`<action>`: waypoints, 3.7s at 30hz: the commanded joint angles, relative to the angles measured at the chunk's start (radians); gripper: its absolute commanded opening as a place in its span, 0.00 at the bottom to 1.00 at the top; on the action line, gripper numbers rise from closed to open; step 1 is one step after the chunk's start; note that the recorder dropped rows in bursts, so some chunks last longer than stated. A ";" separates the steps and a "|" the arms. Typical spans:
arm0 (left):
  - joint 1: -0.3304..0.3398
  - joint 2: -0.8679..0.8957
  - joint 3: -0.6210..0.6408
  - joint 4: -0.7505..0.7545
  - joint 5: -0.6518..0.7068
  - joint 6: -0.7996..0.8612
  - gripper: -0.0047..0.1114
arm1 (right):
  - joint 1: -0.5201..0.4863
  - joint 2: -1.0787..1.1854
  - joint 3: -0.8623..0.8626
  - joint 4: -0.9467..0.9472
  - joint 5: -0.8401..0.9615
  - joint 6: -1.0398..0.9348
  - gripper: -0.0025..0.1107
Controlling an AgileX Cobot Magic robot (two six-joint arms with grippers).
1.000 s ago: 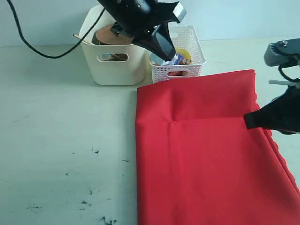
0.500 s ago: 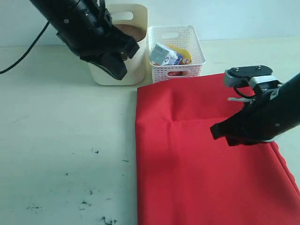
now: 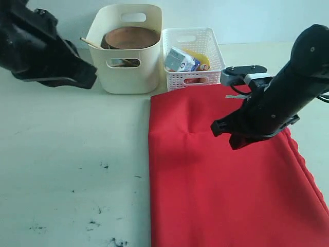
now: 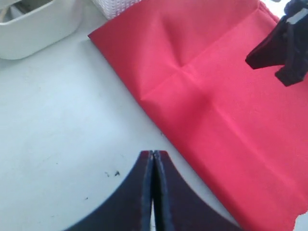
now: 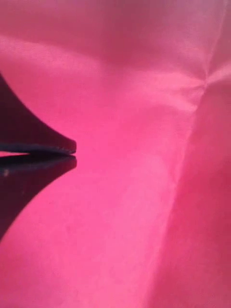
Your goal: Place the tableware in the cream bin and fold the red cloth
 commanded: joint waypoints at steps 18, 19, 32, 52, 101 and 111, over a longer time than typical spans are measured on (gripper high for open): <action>0.003 -0.703 0.314 0.048 -0.096 -0.032 0.04 | 0.093 0.138 -0.073 -0.157 -0.051 0.153 0.02; 0.003 -0.720 0.317 0.048 -0.096 -0.032 0.04 | 0.093 0.143 -0.073 -0.168 -0.051 0.160 0.02; 0.003 -0.823 0.320 0.071 -0.065 -0.075 0.04 | 0.084 0.161 -0.034 -0.477 -0.002 0.492 0.02; 0.003 -0.827 0.320 0.126 -0.030 -0.075 0.04 | -0.225 0.161 0.138 -0.561 0.082 0.496 0.02; 0.003 -0.827 0.320 0.130 -0.023 -0.082 0.04 | -0.442 0.748 -0.689 -0.209 0.075 0.403 0.02; 0.003 -0.827 0.320 0.130 -0.023 -0.084 0.04 | -0.442 0.612 -0.800 -0.176 0.089 0.253 0.02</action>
